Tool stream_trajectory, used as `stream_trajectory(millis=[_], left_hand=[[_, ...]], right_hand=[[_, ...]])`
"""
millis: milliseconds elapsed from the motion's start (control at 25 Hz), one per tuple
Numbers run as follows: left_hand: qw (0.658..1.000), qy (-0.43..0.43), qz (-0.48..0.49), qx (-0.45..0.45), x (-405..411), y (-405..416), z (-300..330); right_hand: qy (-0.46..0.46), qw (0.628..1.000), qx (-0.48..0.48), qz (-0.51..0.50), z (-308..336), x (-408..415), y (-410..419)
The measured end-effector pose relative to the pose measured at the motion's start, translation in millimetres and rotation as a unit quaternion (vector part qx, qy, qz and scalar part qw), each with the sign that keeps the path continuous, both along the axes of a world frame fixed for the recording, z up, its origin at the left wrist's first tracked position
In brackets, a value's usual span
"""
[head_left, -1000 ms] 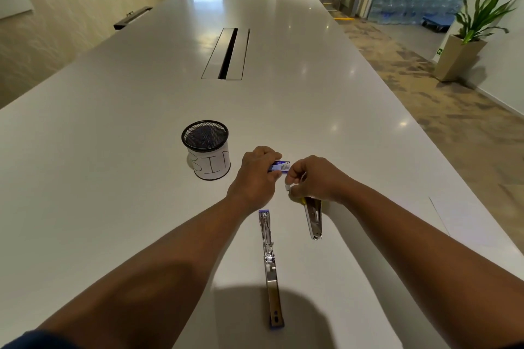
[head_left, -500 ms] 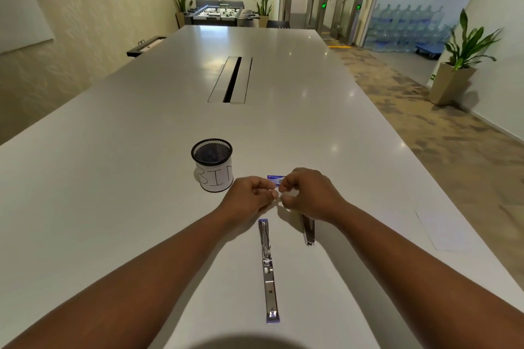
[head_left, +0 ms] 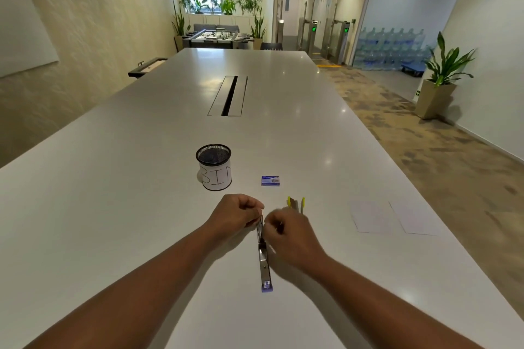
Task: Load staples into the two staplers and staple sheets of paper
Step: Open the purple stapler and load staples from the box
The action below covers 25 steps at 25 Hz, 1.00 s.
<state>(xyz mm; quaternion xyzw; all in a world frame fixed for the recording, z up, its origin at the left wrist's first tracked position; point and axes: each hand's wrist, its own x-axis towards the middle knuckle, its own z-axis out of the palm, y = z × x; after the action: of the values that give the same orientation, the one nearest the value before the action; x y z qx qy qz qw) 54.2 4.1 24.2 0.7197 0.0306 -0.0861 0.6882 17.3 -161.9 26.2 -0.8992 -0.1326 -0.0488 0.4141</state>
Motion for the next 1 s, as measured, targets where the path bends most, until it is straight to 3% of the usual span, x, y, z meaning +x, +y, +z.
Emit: stream_trajectory(millis=[320, 1000], left_hand=[[0.966, -0.1, -0.013, 0.236, -6.1, 6.4, 0.1], [0.923, -0.119, -0.042, 0.363, -2.0, -9.4, 4.8]], right_hand=[[-0.013, 1.0, 0.004, -0.015, -36.4, -16.7, 6.1], [-0.01, 0.999, 0.041, -0.025, -38.4, -9.5, 1.7]])
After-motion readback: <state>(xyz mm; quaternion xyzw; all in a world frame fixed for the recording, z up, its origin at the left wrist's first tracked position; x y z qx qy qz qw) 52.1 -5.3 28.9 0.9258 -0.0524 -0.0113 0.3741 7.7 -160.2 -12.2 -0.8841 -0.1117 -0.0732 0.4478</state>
